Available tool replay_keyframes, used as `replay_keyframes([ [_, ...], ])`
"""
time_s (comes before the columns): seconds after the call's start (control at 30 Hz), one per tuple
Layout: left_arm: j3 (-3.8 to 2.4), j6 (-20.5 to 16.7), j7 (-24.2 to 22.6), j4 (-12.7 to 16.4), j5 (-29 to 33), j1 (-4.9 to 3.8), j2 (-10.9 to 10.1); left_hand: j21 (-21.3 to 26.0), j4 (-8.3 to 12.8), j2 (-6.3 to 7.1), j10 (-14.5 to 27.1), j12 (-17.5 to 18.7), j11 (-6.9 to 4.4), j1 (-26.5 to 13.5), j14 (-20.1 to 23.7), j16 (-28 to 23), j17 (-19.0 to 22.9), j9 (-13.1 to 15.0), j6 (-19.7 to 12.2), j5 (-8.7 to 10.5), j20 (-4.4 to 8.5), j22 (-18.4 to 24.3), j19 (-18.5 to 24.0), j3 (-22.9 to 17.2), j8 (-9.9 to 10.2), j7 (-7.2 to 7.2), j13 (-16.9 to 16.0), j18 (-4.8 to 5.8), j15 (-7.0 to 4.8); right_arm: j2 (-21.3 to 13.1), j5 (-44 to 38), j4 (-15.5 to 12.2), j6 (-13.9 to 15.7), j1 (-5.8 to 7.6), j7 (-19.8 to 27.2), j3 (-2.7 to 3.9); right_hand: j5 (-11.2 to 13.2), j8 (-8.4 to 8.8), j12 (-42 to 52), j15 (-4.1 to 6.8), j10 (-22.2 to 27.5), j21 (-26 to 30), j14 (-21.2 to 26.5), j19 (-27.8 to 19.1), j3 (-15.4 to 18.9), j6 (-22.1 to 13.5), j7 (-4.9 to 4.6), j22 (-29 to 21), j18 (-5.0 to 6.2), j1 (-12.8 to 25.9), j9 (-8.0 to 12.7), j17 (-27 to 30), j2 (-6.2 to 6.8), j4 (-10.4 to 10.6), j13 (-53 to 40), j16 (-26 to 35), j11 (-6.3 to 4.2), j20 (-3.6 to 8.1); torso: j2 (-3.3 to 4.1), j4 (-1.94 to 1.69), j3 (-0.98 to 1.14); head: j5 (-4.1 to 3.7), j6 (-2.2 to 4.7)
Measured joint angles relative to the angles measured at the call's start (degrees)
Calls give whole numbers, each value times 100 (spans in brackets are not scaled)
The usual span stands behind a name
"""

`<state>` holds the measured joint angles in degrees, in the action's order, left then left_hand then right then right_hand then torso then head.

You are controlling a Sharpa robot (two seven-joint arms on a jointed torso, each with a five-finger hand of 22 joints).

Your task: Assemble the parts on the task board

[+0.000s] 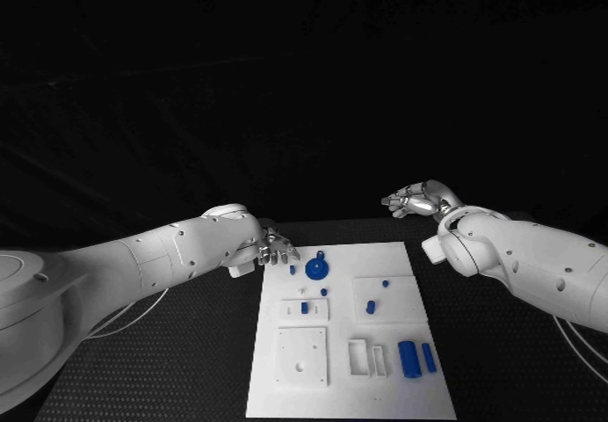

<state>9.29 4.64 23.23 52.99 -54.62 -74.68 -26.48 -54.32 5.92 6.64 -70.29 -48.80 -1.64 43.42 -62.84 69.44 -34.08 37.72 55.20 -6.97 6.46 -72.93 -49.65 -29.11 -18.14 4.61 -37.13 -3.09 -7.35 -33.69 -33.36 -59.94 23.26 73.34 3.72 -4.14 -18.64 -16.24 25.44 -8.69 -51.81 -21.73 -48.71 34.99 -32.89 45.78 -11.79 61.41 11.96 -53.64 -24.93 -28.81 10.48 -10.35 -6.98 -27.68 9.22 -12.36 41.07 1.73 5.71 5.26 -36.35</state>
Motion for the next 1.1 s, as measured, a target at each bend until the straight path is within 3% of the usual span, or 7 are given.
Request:
replay_keyframes([
  [0.73,11,153,-64,-457,-34,204,261,-2,-59,38,10,0,-10,-38,9,0,6,0,-41,49,0,-13,0,-13,0,-7,7,0,11,20,3,-31,0,0,0,1,-22,0,0,1,0,0,0,0,15,1,1,0,0,7,4,0,-7,-16,11,0,0,0,3,1,-3,-18,-31],
  [1.1,10,201,-97,-593,-27,254,371,20,-59,-79,19,0,-18,-42,9,0,8,0,-42,49,0,-31,-1,-13,0,-7,7,0,12,33,4,-34,0,0,0,1,-22,0,0,1,0,0,-1,0,15,1,1,4,0,22,4,4,-23,-16,15,0,0,0,-1,1,-1,-36,-35],
])
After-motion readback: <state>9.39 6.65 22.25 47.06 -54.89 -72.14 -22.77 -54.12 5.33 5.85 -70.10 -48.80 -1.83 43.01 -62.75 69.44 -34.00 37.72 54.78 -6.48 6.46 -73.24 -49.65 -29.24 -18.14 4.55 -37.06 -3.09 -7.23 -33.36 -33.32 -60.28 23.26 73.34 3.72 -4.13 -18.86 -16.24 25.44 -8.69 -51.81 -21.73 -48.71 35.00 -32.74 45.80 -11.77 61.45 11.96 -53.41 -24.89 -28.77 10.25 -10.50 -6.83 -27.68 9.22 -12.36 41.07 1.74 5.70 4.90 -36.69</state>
